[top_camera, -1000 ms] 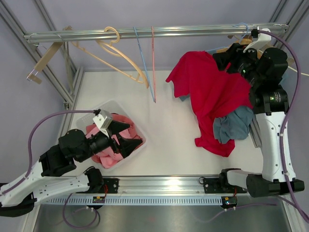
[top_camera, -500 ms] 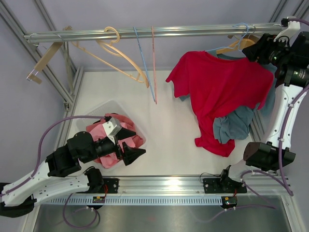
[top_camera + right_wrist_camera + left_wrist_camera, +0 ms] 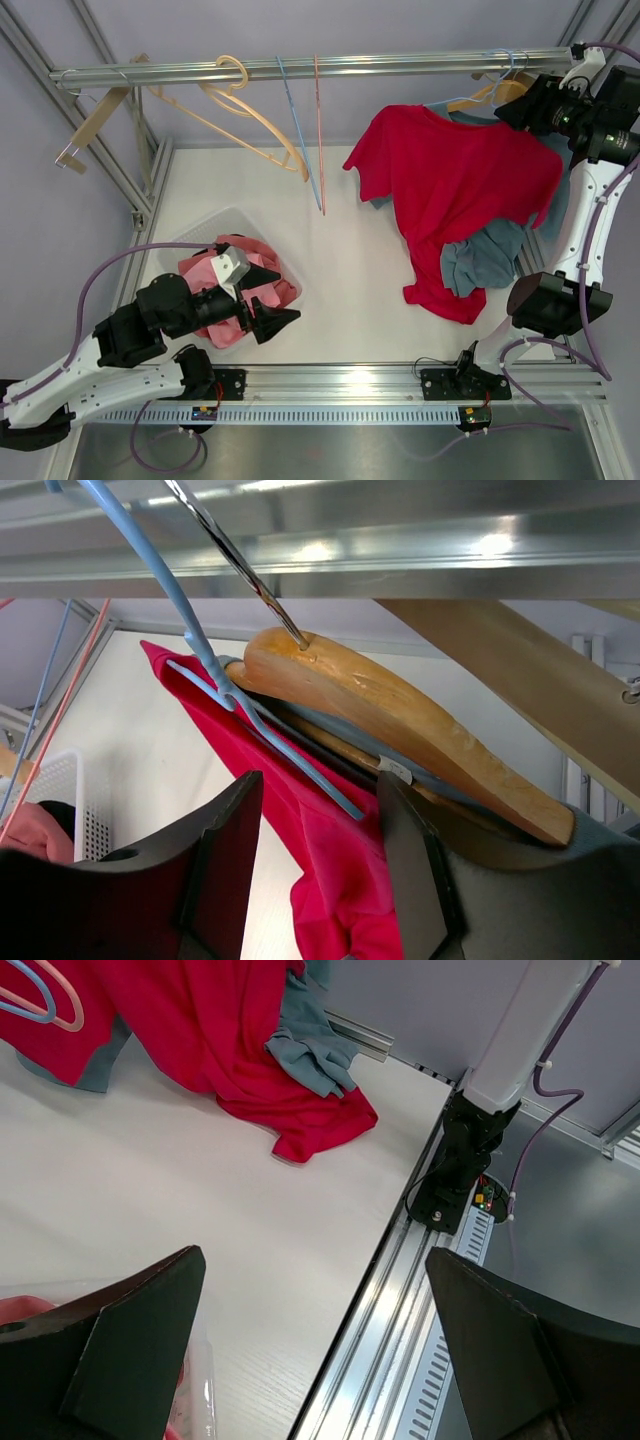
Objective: Remove the t-shirt from the hanger
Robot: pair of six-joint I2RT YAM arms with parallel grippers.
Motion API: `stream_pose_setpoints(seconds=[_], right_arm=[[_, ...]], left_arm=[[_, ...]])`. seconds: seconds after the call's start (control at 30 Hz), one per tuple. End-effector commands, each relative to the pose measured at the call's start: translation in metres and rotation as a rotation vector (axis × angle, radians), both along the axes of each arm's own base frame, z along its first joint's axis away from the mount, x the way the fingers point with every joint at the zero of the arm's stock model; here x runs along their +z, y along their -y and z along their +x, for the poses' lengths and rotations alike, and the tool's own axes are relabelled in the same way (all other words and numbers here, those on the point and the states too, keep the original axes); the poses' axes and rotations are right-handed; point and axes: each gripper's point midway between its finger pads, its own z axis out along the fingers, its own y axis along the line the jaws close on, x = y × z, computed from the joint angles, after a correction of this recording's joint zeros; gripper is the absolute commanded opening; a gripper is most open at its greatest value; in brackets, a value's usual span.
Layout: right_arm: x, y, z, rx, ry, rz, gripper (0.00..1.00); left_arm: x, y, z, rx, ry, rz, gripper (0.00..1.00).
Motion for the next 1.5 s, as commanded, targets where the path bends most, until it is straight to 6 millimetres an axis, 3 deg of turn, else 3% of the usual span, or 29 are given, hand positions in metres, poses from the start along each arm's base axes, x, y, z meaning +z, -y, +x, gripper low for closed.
stream_pose_setpoints(seconds=[0.0, 0.2, 0.4, 0.57, 0.73, 0.87, 1.07, 1.1, 1.17, 1.27, 1.47], right_arm=[[0.0, -0.016, -0.002, 0.064, 0.006, 0.015, 0.55], [0.008, -0.056, -0.007, 0.124, 0.031, -0.016, 0.44], [0.005, -0.091, -0.007, 0.111, 0.049, -0.092, 0.44], [0.013, -0.09, -0.001, 0.017, 0.087, -0.123, 0.45], [0.019, -0.095, -0.004, -0.021, 0.097, -0.143, 0.36], [0.019, -0.085, -0.001, -0.115, 0.095, -0.186, 0.32], [0.025, -0.078, -0.002, -0.178, 0.115, -0.204, 0.1], [0.028, -0.092, -0.004, -0.153, 0.13, -0.204, 0.07], [0.032, -0.094, -0.005, -0.151, 0.139, -0.215, 0.01], [0.042, -0.105, -0.009, -0.141, 0.165, -0.231, 0.0], [0.088, -0.125, -0.021, -0.129, 0.302, -0.202, 0.0]], left_arm=[[0.003, 0.006, 0.002, -0.014, 0.024, -0.01, 0.99], [0.001, 0.008, 0.004, -0.008, 0.02, 0.004, 0.99], [-0.003, 0.008, 0.008, 0.012, 0.017, 0.016, 0.99], [-0.007, 0.009, 0.01, 0.02, 0.01, 0.032, 0.99], [-0.009, 0.01, 0.012, 0.028, 0.009, 0.04, 0.99], [-0.01, 0.01, 0.012, 0.028, 0.007, 0.045, 0.99], [-0.012, 0.009, 0.018, 0.056, 0.008, 0.056, 0.99], [-0.012, 0.009, 0.018, 0.059, 0.008, 0.056, 0.99], [-0.014, 0.01, 0.019, 0.061, 0.005, 0.062, 0.99], [-0.014, 0.01, 0.02, 0.062, 0.003, 0.063, 0.99], [-0.015, 0.009, 0.024, 0.084, -0.003, 0.067, 0.99]])
